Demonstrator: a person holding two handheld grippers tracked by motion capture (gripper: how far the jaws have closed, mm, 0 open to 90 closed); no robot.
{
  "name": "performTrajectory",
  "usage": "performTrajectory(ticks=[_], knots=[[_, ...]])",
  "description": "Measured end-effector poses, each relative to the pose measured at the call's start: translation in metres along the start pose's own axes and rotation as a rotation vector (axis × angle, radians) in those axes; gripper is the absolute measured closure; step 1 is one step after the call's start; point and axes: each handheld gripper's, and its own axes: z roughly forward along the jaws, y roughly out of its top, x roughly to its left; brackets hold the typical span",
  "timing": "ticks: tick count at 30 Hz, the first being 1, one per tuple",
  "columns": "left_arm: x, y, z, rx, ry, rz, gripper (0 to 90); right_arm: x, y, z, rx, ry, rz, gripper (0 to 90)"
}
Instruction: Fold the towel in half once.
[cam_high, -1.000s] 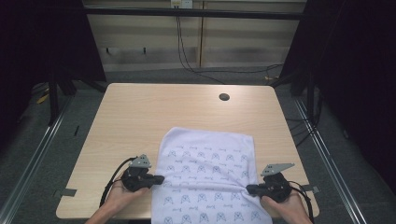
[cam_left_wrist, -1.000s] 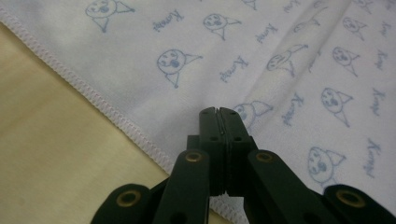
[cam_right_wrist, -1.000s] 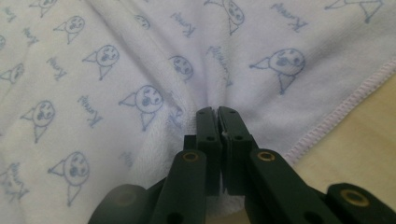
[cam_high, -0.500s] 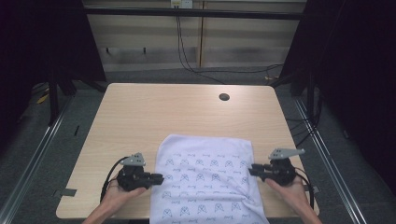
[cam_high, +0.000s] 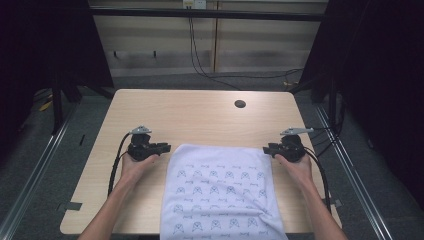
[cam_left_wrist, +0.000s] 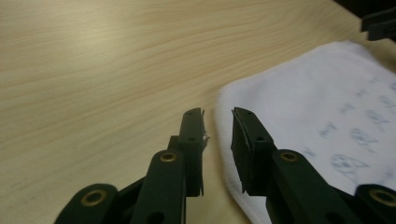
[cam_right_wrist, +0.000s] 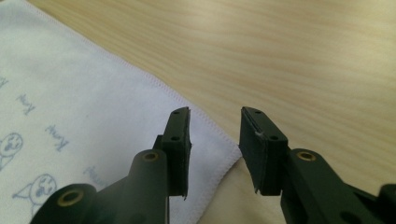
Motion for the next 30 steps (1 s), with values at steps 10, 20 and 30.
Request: performTrajectory(ticks=[10, 20, 30], knots=[[-0.006, -0.001, 0.006, 0.037, 0.062, 0.034, 69.4, 0.004, -0.011, 0.013, 0.043, -0.029, -0.010, 54.0], [-0.007, -0.006, 0.015, 0.060, 0.064, 0.042, 64.5, 0.016, -0.011, 0.014, 0.061, -0.007, -0.065, 84.4], [-0.037, -0.001, 0.027, 0.068, -0.038, 0.134, 52.3, 0.015, -0.011, 0.014, 0.063, -0.002, -0.039, 84.2]])
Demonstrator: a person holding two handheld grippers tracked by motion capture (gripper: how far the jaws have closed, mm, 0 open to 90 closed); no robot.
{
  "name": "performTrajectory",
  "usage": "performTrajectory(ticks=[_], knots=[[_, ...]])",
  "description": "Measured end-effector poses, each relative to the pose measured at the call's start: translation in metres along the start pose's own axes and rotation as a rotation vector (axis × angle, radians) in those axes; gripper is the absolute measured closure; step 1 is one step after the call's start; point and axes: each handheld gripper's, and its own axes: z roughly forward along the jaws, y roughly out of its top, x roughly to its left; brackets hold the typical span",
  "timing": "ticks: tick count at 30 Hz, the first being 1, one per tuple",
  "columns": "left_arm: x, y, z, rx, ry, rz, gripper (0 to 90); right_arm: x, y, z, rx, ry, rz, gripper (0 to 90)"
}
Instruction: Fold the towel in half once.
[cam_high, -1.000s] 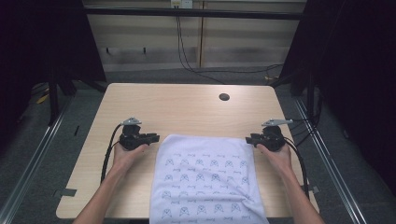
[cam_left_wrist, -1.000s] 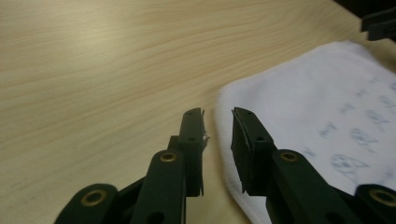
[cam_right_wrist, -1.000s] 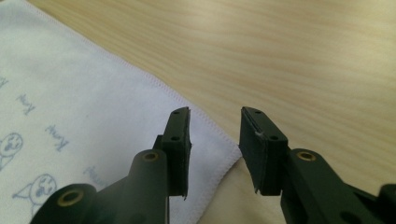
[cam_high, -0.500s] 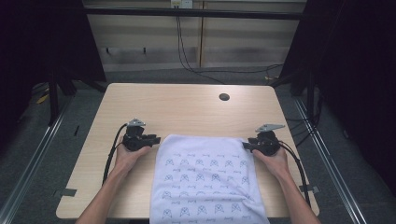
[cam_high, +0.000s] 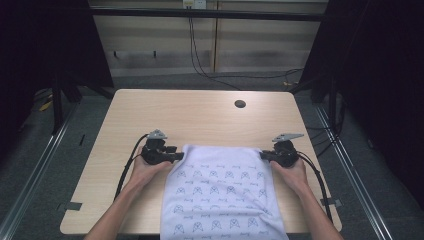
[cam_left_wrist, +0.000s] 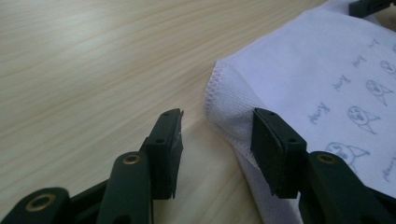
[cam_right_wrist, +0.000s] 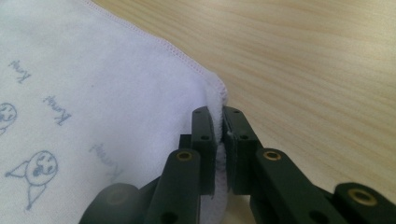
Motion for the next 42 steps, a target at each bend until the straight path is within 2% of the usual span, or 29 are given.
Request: performTrajectory(ticks=[3, 5, 8, 11, 15, 19, 20, 21, 22, 25, 27, 29, 30, 31, 32, 33, 34, 35, 36, 40, 41, 42], knots=[[-0.006, 0.001, 0.005, 0.013, -0.014, 0.019, 53.0, 0.000, 0.000, 0.000, 0.000, -0.002, -0.002, 83.6], [-0.008, 0.001, 0.008, 0.012, -0.032, 0.015, 58.3, 0.000, 0.000, 0.000, -0.002, 0.000, -0.003, 83.2], [-0.007, 0.003, 0.013, 0.010, -0.041, -0.007, 74.0, 0.000, 0.000, 0.000, -0.002, -0.005, 0.003, 83.1], [-0.007, 0.004, 0.014, -0.014, -0.044, -0.009, 90.0, 0.001, 0.000, 0.000, -0.001, -0.009, 0.003, 83.3], [-0.007, 0.008, 0.008, -0.048, -0.078, -0.007, 90.0, 0.001, 0.000, 0.000, 0.001, -0.009, 0.003, 83.2], [-0.004, 0.009, 0.001, -0.073, -0.092, -0.021, 90.0, 0.001, 0.000, 0.000, 0.000, -0.008, 0.012, 83.2], [-0.003, 0.009, 0.002, -0.067, -0.081, -0.027, 84.7, 0.001, 0.000, 0.000, -0.001, -0.008, 0.008, 82.8], [-0.003, 0.009, 0.002, -0.067, -0.081, -0.027, 74.4, 0.001, 0.000, 0.000, -0.001, -0.008, 0.008, 82.8], [-0.003, 0.007, 0.007, -0.037, -0.031, -0.035, 67.9, 0.001, 0.000, 0.000, -0.001, -0.007, 0.008, 82.5], [-0.003, 0.004, 0.015, -0.006, -0.003, -0.037, 58.8, 0.001, 0.000, 0.000, 0.000, -0.004, 0.009, 82.4], [-0.003, 0.004, 0.016, -0.010, -0.004, -0.040, 51.6, 0.001, 0.000, -0.001, 0.003, -0.005, 0.012, 82.3], [-0.006, 0.005, 0.018, -0.005, 0.009, -0.022, 54.3, 0.000, 0.000, 0.000, -0.003, -0.001, 0.004, 82.1], [-0.008, 0.006, 0.020, -0.004, -0.012, 0.009, 60.4, 0.000, 0.000, 0.000, -0.004, -0.003, 0.005, 81.7], [-0.008, 0.006, 0.020, -0.004, -0.012, 0.009, 65.9, 0.000, 0.000, 0.000, -0.004, -0.003, 0.005, 81.7], [-0.010, 0.006, 0.022, -0.008, -0.004, 0.037, 71.0, 0.000, 0.000, 0.000, -0.003, -0.004, 0.006, 81.4], [-0.010, 0.006, 0.022, -0.008, -0.004, 0.037, 77.2, 0.000, 0.000, 0.000, -0.003, -0.004, 0.006, 81.4], [-0.013, 0.008, 0.022, -0.015, -0.023, 0.058, 81.6, 0.000, 0.000, 0.000, -0.001, -0.004, 0.006, 81.1], [-0.013, 0.008, 0.022, -0.015, -0.023, 0.058, 83.2, 0.000, 0.000, 0.000, -0.001, -0.004, 0.006, 81.1], [-0.014, 0.010, 0.017, -0.025, -0.043, 0.062, 83.6, 0.000, 0.000, 0.000, -0.002, -0.004, 0.003, 80.8], [-0.009, 0.012, 0.006, -0.051, -0.047, 0.034, 83.9, -0.001, 0.000, -0.001, -0.001, -0.002, 0.008, 80.8], [-0.007, 0.013, 0.001, -0.056, -0.045, 0.030, 83.9, -0.001, 0.000, -0.002, 0.001, -0.002, 0.011, 80.9], [-0.001, 0.012, -0.010, -0.082, -0.040, 0.007, 83.6, -0.003, 0.001, -0.005, -0.020, 0.005, 0.019, 81.1]])
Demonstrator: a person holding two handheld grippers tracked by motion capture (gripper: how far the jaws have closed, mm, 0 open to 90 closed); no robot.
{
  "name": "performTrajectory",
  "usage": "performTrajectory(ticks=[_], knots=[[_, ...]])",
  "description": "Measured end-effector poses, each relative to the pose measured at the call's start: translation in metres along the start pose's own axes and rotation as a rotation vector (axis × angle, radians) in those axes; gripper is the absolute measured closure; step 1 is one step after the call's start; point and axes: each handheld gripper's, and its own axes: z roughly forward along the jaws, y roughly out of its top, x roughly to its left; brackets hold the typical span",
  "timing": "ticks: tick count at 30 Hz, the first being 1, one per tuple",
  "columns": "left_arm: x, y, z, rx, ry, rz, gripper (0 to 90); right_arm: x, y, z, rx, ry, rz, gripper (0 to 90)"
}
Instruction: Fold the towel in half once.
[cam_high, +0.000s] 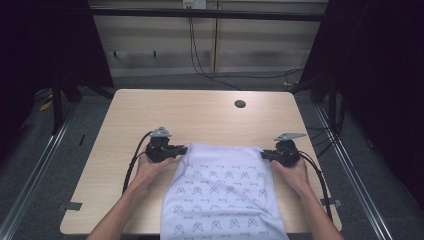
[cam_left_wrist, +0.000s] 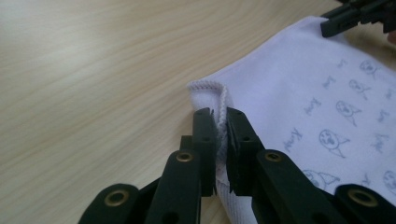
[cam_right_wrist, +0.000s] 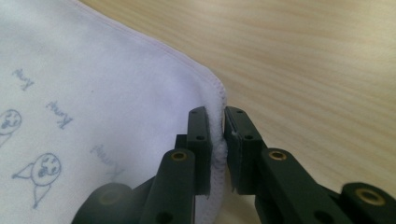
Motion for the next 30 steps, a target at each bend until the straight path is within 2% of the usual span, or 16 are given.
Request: performTrajectory(ticks=[1, 4, 6, 10, 13, 14, 15, 17, 19, 21, 23, 25, 27, 28, 29, 30], knots=[[0.000, 0.000, 0.000, 0.000, 0.000, 0.000, 83.6, 0.000, 0.000, 0.000, 0.000, 0.000, 0.000, 81.1], [0.008, 0.001, -0.020, -0.052, 0.028, -0.018, 83.6, -0.011, 0.005, -0.013, -0.052, 0.018, 0.038, 84.6], [0.011, 0.001, -0.028, -0.058, 0.040, -0.009, 84.7, -0.016, 0.006, -0.020, -0.079, 0.026, 0.054, 85.6], [0.009, 0.003, -0.033, -0.038, 0.040, 0.014, 85.7, -0.019, 0.013, -0.030, -0.129, 0.062, 0.067, 86.4], [0.011, 0.010, -0.039, -0.071, 0.033, -0.005, 85.8, -0.018, 0.030, -0.039, -0.201, 0.095, 0.070, 86.9], [0.015, 0.017, -0.048, -0.108, 0.031, -0.014, 85.8, -0.017, 0.035, -0.041, -0.219, 0.102, 0.072, 86.9], [0.015, 0.017, -0.048, -0.108, 0.031, -0.014, 85.8, -0.017, 0.035, -0.041, -0.219, 0.102, 0.072, 86.9], [0.017, 0.024, -0.056, -0.133, 0.020, -0.017, 85.8, -0.018, 0.052, -0.049, -0.270, 0.119, 0.066, 87.0], [0.019, 0.034, -0.065, -0.176, 0.014, -0.027, 85.8, -0.017, 0.060, -0.054, -0.289, 0.124, 0.065, 87.0], [0.020, 0.051, -0.074, -0.224, 0.016, -0.030, 85.8, -0.016, 0.081, -0.066, -0.330, 0.120, 0.045, 87.0], [0.020, 0.055, -0.076, -0.235, 0.016, -0.025, 85.8, -0.015, 0.088, -0.071, -0.343, 0.116, 0.037, 87.0], [0.019, 0.073, -0.082, -0.276, 0.031, -0.008, 85.9, -0.015, 0.106, -0.083, -0.379, 0.111, 0.031, 87.1], [0.019, 0.078, -0.083, -0.283, 0.034, -0.009, 85.9, -0.016, 0.110, -0.085, -0.383, 0.110, 0.029, 87.1], [0.018, 0.086, -0.084, -0.285, 0.047, 0.008, 85.9, -0.018, 0.121, -0.091, -0.388, 0.095, 0.025, 87.1], [0.019, 0.091, -0.085, -0.282, 0.052, 0.014, 85.9, -0.018, 0.121, -0.091, -0.388, 0.095, 0.025, 87.1], [0.018, 0.105, -0.088, -0.302, 0.057, 0.011, 85.9, -0.023, 0.130, -0.095, -0.404, 0.106, 0.041, 87.2]])
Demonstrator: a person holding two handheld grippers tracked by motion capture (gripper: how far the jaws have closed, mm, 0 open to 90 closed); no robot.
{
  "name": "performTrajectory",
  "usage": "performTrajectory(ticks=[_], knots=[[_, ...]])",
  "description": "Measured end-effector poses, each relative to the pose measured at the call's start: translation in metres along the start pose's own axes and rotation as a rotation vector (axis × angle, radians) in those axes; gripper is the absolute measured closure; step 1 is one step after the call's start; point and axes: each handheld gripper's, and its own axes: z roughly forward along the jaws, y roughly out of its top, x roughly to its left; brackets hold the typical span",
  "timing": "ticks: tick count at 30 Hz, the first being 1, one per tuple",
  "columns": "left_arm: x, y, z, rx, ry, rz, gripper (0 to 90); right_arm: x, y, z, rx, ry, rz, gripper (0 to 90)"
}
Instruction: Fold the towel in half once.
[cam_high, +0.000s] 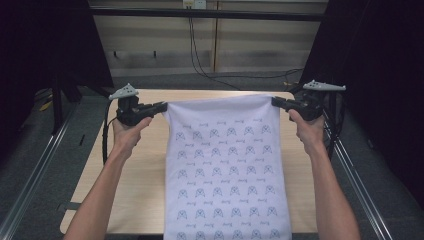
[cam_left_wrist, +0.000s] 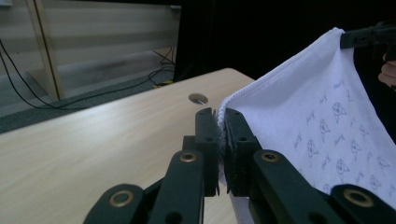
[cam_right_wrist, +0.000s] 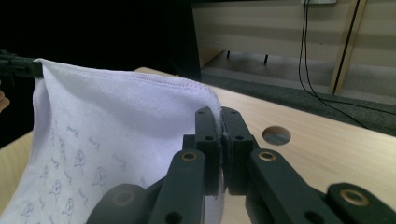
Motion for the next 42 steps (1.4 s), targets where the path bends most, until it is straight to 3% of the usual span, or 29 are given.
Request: performTrajectory(ticks=[5, 7, 10, 12, 14, 15, 16, 17, 20, 21, 22, 23, 24, 25, 26, 27, 29, 30, 31, 32, 33, 34, 35, 36, 37, 38, 39, 40, 42], knots=[[-0.004, 0.025, 0.000, -0.031, 0.003, 0.014, 86.0, -0.004, 0.021, -0.003, -0.009, -0.027, -0.010, 87.2], [-0.012, 0.040, -0.005, -0.060, -0.009, 0.033, 86.0, 0.000, 0.037, -0.011, -0.051, -0.036, -0.023, 87.2], [-0.019, 0.038, -0.007, -0.043, -0.034, 0.057, 86.0, 0.009, 0.044, -0.022, -0.090, -0.018, -0.039, 87.4], [-0.027, 0.027, -0.010, -0.023, -0.057, 0.095, 86.0, 0.017, 0.042, -0.030, -0.086, -0.010, -0.067, 87.5], [-0.033, 0.008, -0.014, -0.005, -0.090, 0.082, 86.0, 0.025, 0.026, -0.040, -0.069, 0.009, -0.081, 87.5], [-0.033, 0.008, -0.014, -0.005, -0.090, 0.082, 86.1, 0.025, 0.026, -0.040, -0.069, 0.009, -0.081, 87.5], [-0.037, -0.007, -0.020, 0.002, -0.109, 0.074, 86.0, 0.028, 0.008, -0.047, -0.049, 0.018, -0.076, 87.5], [-0.041, -0.015, -0.024, 0.013, -0.121, 0.070, 86.0, 0.029, 0.001, -0.050, -0.045, 0.023, -0.071, 87.5], [-0.049, -0.024, -0.032, 0.023, -0.128, 0.088, 86.0, 0.034, -0.024, -0.065, -0.016, 0.032, -0.066, 87.6], [-0.054, -0.029, -0.038, 0.013, -0.132, 0.092, 86.0, 0.034, -0.024, -0.065, -0.016, 0.032, -0.066, 87.6], [-0.069, -0.039, -0.048, -0.003, -0.180, 0.082, 86.1, 0.042, -0.039, -0.079, 0.010, 0.053, -0.072, 87.6], [-0.069, -0.039, -0.048, -0.003, -0.180, 0.082, 86.1, 0.047, -0.046, -0.087, 0.020, 0.056, -0.078, 87.6], [-0.085, -0.050, -0.057, 0.010, -0.192, 0.112, 86.2, 0.052, -0.053, -0.094, 0.035, 0.067, -0.081, 87.6], [-0.085, -0.050, -0.057, 0.010, -0.192, 0.112, 86.1, 0.052, -0.053, -0.094, 0.035, 0.067, -0.081, 87.6], [-0.094, -0.062, -0.064, 0.046, -0.204, 0.105, 86.1, 0.063, -0.069, -0.107, 0.064, 0.071, -0.095, 87.6], [-0.094, -0.062, -0.064, 0.046, -0.204, 0.105, 86.2, 0.063, -0.069, -0.107, 0.064, 0.071, -0.095, 87.6], [-0.100, -0.080, -0.069, 0.094, -0.235, 0.089, 86.1, 0.072, -0.091, -0.118, 0.090, 0.088, -0.075, 87.6], [-0.103, -0.097, -0.068, 0.156, -0.246, 0.066, 86.1, 0.078, -0.111, -0.123, 0.115, 0.102, -0.048, 87.6], [-0.103, -0.097, -0.068, 0.156, -0.246, 0.066, 86.0, 0.079, -0.123, -0.123, 0.140, 0.108, -0.035, 87.6], [-0.104, -0.121, -0.062, 0.222, -0.261, 0.030, 86.0, 0.081, -0.135, -0.123, 0.174, 0.104, -0.027, 87.6], [-0.104, -0.121, -0.062, 0.222, -0.261, 0.030, 86.0, 0.081, -0.135, -0.123, 0.174, 0.104, -0.027, 87.6], [-0.107, -0.139, -0.055, 0.289, -0.281, 0.004, 86.0, 0.080, -0.163, -0.118, 0.243, 0.124, 0.018, 87.6], [-0.107, -0.139, -0.055, 0.289, -0.281, 0.004, 86.0, 0.080, -0.163, -0.118, 0.243, 0.124, 0.018, 87.6], [-0.113, -0.154, -0.048, 0.376, -0.286, 0.018, 86.0, 0.080, -0.181, -0.112, 0.324, 0.118, 0.023, 87.6], [-0.113, -0.154, -0.048, 0.376, -0.286, 0.018, 86.0, 0.080, -0.181, -0.112, 0.324, 0.118, 0.023, 87.6], [-0.118, -0.165, -0.045, 0.421, -0.302, 0.014, 86.0, 0.080, -0.196, -0.104, 0.395, 0.115, 0.042, 87.6], [-0.118, -0.165, -0.045, 0.421, -0.302, 0.014, 86.0, 0.079, -0.200, -0.101, 0.429, 0.104, 0.026, 87.6], [-0.121, -0.176, -0.042, 0.446, -0.295, -0.001, 86.0, 0.078, -0.202, -0.098, 0.448, 0.102, 0.029, 87.6], [-0.122, -0.181, -0.041, 0.472, -0.284, 0.013, 85.9, 0.077, -0.203, -0.094, 0.456, 0.103, 0.035, 87.6]])
